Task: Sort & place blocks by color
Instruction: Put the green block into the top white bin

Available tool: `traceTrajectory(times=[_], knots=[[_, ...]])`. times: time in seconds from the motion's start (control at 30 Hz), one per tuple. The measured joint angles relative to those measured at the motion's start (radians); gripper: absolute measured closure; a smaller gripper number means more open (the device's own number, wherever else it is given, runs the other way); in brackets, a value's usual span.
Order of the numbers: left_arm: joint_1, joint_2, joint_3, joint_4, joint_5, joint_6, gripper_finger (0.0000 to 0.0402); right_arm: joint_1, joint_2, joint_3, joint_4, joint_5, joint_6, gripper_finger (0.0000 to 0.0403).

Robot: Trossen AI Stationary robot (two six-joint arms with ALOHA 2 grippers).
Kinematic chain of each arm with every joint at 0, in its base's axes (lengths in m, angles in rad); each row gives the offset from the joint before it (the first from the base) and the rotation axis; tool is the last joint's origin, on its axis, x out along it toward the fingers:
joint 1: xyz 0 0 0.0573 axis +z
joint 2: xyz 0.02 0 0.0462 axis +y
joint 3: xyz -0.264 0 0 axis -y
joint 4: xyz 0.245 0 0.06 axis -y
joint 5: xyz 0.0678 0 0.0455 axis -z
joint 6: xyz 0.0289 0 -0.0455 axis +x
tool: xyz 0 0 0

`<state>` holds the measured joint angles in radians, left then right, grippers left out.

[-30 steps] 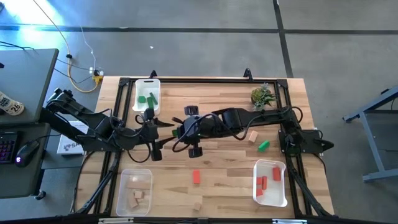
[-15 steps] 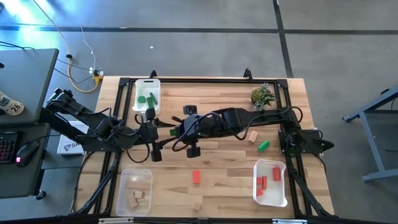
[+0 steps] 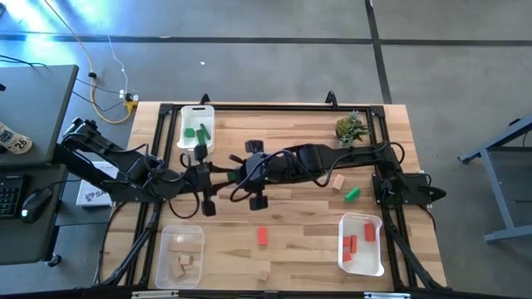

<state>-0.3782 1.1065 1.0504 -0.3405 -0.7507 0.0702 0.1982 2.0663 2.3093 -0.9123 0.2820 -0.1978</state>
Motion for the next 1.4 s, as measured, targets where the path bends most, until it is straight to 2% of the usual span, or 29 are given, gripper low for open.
traceTrajectory(times=[0.2, 0.53, 0.7, 0.8, 1.1, 1.4], knots=[[0.0, 0.0, 0.0, 0.0, 0.003, 0.012, 0.0327, 0.0, 0.0, 0.0, -0.005, 0.004, 0.014, 0.0318], [0.0, 0.0, 0.0, -0.038, 0.003, 0.015, 0.0325, -0.004, 0.0, 0.0, -0.022, -0.003, 0.036, 0.025], [0.0, 0.0, 0.0, -0.116, -0.065, 0.007, 0.0325, -0.004, 0.0, 0.0, -0.025, 0.043, 0.034, 0.0211], [0.018, 0.0, 0.0, -0.201, -0.099, -0.04, 0.0325, -0.004, 0.0, 0.0, -0.042, 0.084, 0.033, 0.0202], [0.192, 0.0, 0.0, -0.528, -0.108, -0.254, 0.0324, -0.004, 0.0, 0.0, -0.118, 0.096, 0.04, 0.0203], [0.449, 0.0, 0.0, -0.603, -0.012, -0.307, 0.0324, -0.008, 0.0, 0.0, -0.126, 0.096, 0.041, 0.0203]])
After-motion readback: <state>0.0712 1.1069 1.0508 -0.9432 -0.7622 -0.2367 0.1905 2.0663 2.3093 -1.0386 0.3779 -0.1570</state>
